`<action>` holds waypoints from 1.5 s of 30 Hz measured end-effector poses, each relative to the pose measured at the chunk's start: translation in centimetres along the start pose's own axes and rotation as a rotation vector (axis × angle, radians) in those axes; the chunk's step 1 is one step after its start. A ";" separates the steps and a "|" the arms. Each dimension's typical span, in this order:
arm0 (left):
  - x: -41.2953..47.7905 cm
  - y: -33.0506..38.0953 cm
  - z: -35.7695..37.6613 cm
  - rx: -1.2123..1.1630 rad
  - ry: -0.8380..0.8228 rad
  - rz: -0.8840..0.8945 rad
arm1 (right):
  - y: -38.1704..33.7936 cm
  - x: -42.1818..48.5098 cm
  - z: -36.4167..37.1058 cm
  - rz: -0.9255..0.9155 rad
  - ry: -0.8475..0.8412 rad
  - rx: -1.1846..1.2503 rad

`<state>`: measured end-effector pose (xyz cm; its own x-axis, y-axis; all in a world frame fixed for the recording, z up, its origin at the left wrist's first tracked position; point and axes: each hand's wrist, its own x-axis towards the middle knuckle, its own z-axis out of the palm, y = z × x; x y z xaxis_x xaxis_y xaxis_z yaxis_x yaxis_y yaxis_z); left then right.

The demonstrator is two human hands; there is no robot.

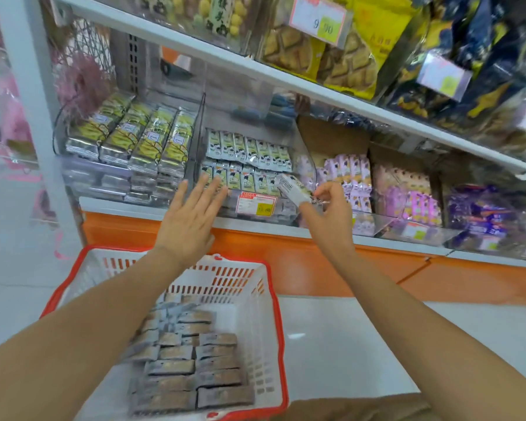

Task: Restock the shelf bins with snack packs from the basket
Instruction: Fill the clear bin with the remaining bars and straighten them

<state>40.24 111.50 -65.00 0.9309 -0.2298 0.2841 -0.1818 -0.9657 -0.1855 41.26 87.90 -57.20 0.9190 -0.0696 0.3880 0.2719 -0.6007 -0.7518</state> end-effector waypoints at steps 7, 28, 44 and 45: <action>-0.2 -0.2 0.0 -0.027 -0.058 -0.010 | 1.6 3.1 2.5 0.053 0.079 -0.273; -0.3 -0.6 0.7 -0.136 0.038 0.010 | 2.1 4.9 5.3 0.076 -0.015 -0.760; -4.1 -0.4 3.4 -0.200 0.102 0.032 | 2.1 -4.8 8.0 -0.225 -0.299 -0.150; -4.4 -0.5 3.9 -0.203 0.082 0.027 | 2.7 -5.5 8.7 -0.208 -0.341 -0.152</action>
<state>37.44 113.50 -69.84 0.8977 -0.2566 0.3583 -0.2736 -0.9618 -0.0034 39.41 93.58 -65.95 0.8979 0.3169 0.3054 0.4394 -0.6866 -0.5792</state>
